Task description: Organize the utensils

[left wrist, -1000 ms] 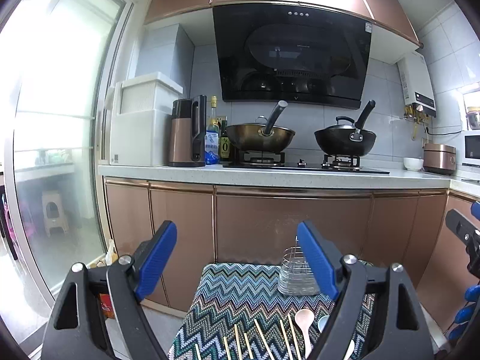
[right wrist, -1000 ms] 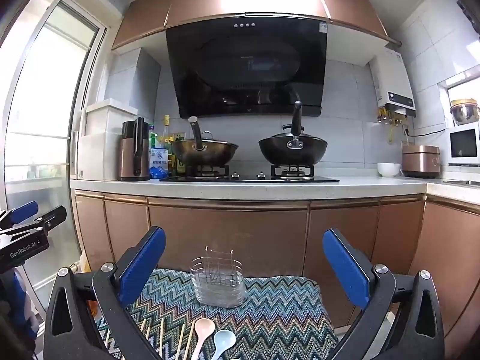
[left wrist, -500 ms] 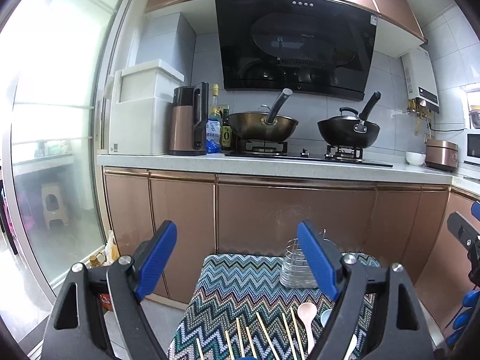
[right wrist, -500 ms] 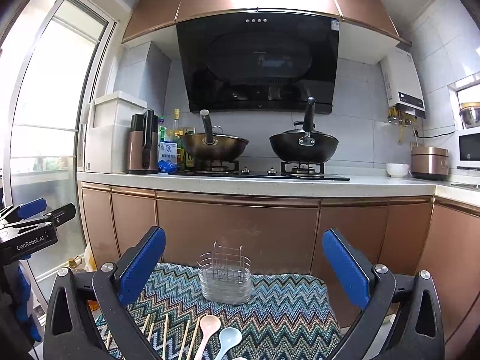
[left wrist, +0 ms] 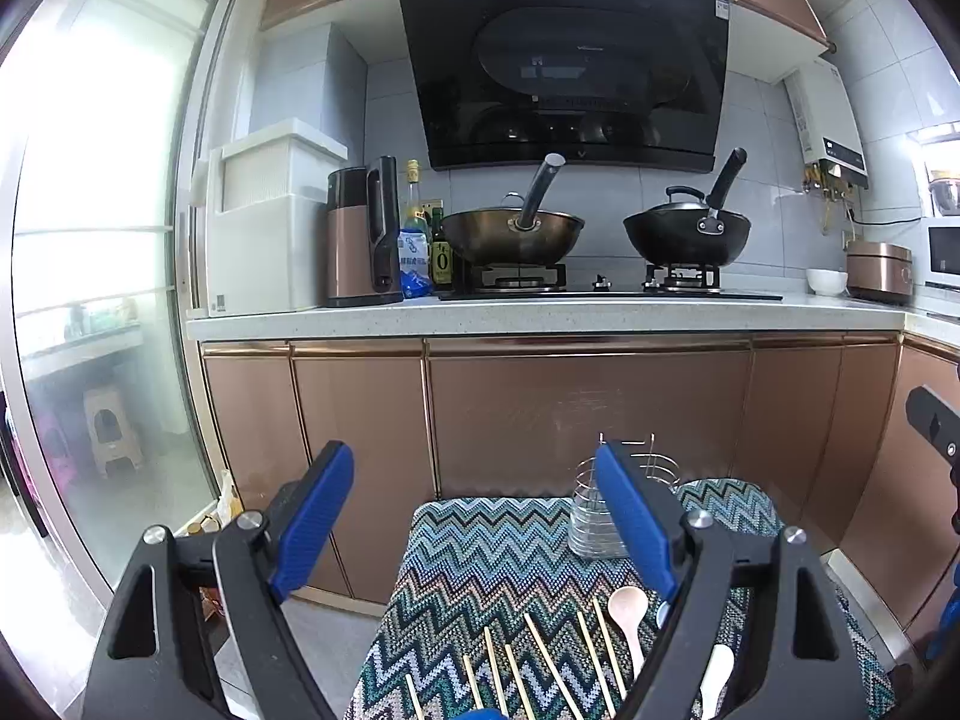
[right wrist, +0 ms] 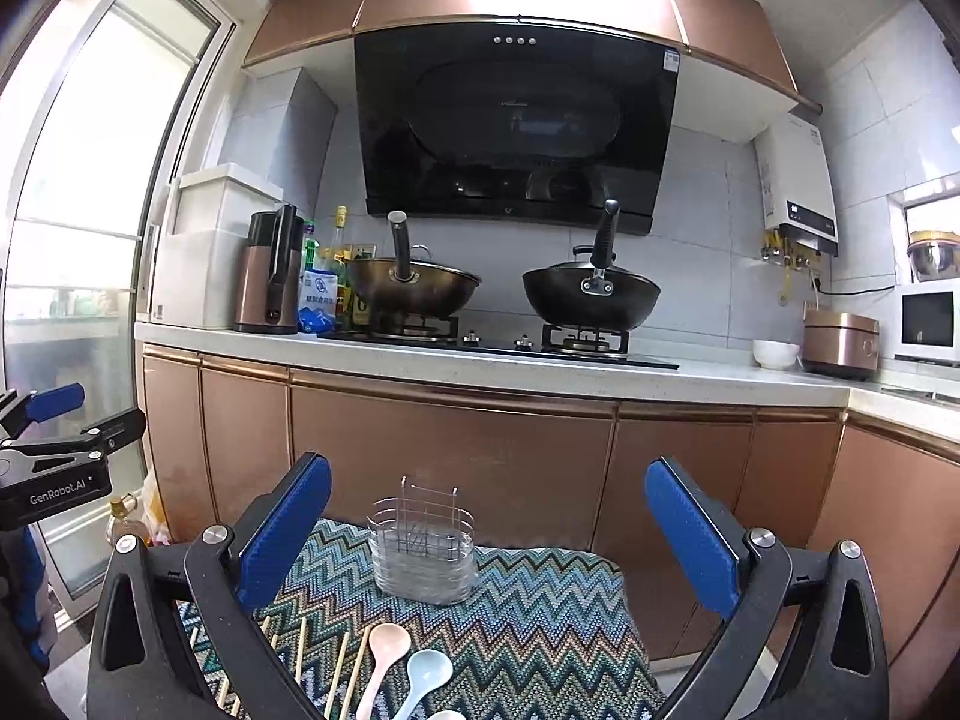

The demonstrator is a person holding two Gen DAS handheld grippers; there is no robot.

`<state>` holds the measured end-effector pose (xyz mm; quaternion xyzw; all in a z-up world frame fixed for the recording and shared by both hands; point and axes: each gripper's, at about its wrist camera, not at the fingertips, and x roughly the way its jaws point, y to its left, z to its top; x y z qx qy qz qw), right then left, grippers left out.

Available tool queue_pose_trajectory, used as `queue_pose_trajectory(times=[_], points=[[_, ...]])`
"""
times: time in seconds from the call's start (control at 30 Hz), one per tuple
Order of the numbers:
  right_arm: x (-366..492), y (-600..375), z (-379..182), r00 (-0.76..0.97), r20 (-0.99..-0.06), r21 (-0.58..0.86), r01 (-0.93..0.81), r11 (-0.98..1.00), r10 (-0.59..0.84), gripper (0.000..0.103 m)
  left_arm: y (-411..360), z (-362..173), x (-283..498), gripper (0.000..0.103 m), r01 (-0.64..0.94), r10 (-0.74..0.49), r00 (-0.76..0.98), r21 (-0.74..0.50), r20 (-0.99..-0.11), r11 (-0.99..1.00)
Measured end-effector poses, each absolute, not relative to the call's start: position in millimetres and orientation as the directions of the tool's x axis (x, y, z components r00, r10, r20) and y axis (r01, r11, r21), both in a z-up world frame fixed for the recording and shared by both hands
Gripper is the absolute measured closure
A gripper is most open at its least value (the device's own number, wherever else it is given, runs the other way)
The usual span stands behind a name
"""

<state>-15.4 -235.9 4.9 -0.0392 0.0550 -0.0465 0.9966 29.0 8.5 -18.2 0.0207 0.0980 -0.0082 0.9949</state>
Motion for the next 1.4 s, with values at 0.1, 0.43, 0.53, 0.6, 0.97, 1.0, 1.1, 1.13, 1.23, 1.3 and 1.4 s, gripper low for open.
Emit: queue_pose_trajectory(times=[0.1, 0.43, 0.53, 0.6, 0.97, 1.0, 1.1, 1.13, 1.23, 1.3, 1.4], points=[[-16.9, -234.7, 5.2, 0.99, -0.101, -0.096, 0.091, 0.991, -0.101, 0.0, 7.4, -17.3, 29.2, 0.021, 0.021, -0.012, 0.981, 0.043, -0.193, 0.999], [-21.5, -240.0, 6.4, 0.993, -0.084, -0.073, 0.081, 0.994, -0.087, 0.0, 5.3, -17.5, 32.3, 0.021, 0.012, -0.001, 0.979, 0.052, -0.202, 0.999], [-20.1, -242.0, 6.5, 0.993, -0.085, -0.071, 0.078, 0.994, -0.084, 0.0, 5.3, -17.2, 33.4, 0.021, 0.005, 0.005, 0.98, 0.05, -0.199, 0.999], [-18.5, -243.3, 6.6, 0.993, -0.089, -0.071, 0.075, 0.995, -0.082, 0.0, 5.2, -16.6, 33.7, 0.021, 0.002, 0.009, 0.98, 0.052, -0.197, 0.999], [-21.5, -245.6, 6.9, 0.994, -0.083, -0.062, 0.064, 0.996, -0.069, 0.0, 2.5, -15.0, 29.3, 0.021, -0.001, 0.012, 0.983, 0.061, -0.186, 0.998], [-22.4, -245.9, 7.1, 0.994, -0.081, -0.061, 0.063, 0.996, -0.068, 0.0, 2.1, -14.6, 28.1, 0.021, -0.001, 0.012, 0.983, 0.062, -0.183, 0.998], [-24.9, -247.0, 8.7, 0.995, -0.074, -0.059, 0.064, 0.996, -0.068, 0.0, 0.4, -14.0, 26.1, 0.021, -0.003, 0.014, 0.984, 0.061, -0.18, 0.998], [-25.6, -247.4, 9.2, 0.995, -0.071, -0.058, 0.065, 0.996, -0.069, 0.0, 0.5, -13.6, 25.9, 0.021, -0.005, 0.016, 0.983, 0.06, -0.18, 0.998], [-26.4, -248.6, 9.6, 0.996, -0.063, -0.052, 0.064, 0.997, -0.067, 0.0, 1.6, -13.0, 26.1, 0.021, -0.012, 0.023, 0.983, 0.059, -0.18, 0.998], [-25.2, -249.0, 9.3, 0.996, -0.062, -0.048, 0.06, 0.997, -0.063, 0.0, 3.3, -13.3, 27.1, 0.021, -0.021, 0.03, 0.984, 0.053, -0.178, 0.998], [-21.1, -248.6, 7.3, 0.996, -0.072, -0.052, 0.044, 0.998, -0.047, 0.0, 6.4, -14.9, 32.3, 0.021, -0.018, 0.026, 0.981, 0.041, -0.193, 0.999]])
